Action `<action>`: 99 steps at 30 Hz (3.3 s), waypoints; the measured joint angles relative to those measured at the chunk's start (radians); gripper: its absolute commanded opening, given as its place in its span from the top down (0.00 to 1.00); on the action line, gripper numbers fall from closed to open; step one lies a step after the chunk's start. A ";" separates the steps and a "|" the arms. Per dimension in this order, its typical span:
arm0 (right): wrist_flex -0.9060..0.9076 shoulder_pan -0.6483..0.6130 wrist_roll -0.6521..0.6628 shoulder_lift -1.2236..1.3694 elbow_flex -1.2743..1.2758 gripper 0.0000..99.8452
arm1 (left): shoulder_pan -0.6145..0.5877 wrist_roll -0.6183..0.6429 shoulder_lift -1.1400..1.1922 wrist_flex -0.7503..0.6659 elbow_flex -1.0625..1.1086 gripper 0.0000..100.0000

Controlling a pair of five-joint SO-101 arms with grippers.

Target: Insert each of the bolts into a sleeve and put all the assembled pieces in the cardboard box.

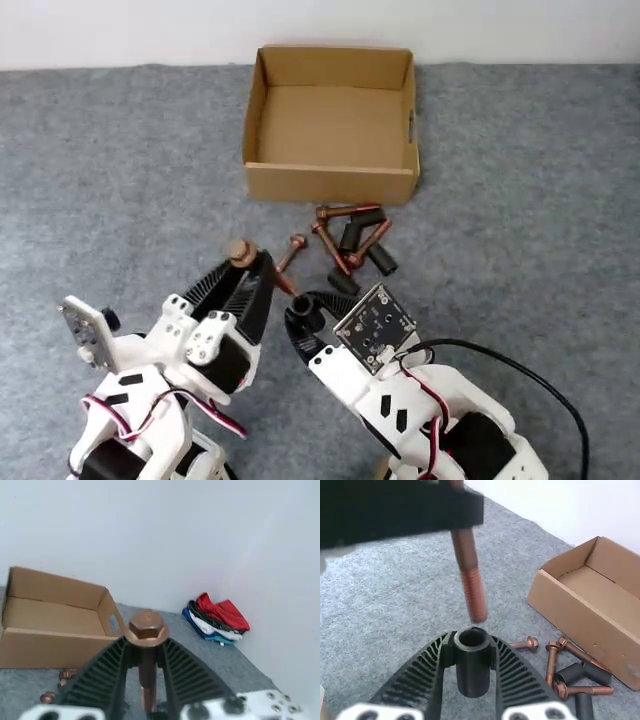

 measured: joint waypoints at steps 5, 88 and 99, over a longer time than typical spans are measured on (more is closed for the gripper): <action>0.000 0.000 0.000 0.002 0.002 0.99 | 0.043 0.005 0.000 0.028 -0.011 1.00; -0.018 0.549 -0.278 1.028 -0.649 0.99 | -0.551 -0.496 0.000 0.249 0.456 1.00; -0.080 0.595 -0.278 1.841 -1.476 0.99 | -0.551 -0.493 0.000 0.245 0.491 1.00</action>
